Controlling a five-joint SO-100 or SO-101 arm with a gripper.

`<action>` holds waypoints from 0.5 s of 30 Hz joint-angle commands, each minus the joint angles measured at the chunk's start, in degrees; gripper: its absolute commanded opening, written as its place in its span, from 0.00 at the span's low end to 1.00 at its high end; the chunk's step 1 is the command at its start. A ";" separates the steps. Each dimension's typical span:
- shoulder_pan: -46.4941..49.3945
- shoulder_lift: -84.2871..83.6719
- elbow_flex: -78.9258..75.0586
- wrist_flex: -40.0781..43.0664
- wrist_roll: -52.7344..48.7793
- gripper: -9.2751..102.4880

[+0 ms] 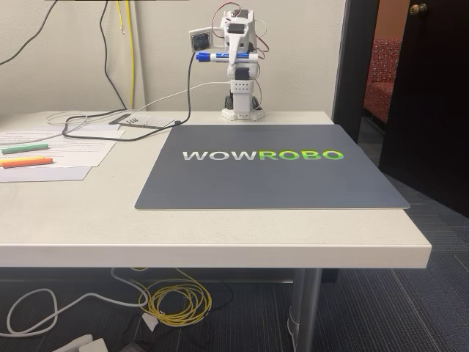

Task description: Pick up the blue marker.

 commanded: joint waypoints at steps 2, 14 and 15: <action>-0.70 1.76 -2.72 1.67 -0.09 0.08; -2.11 7.82 -2.37 7.12 -0.79 0.08; -2.20 8.17 -2.29 7.29 -0.88 0.08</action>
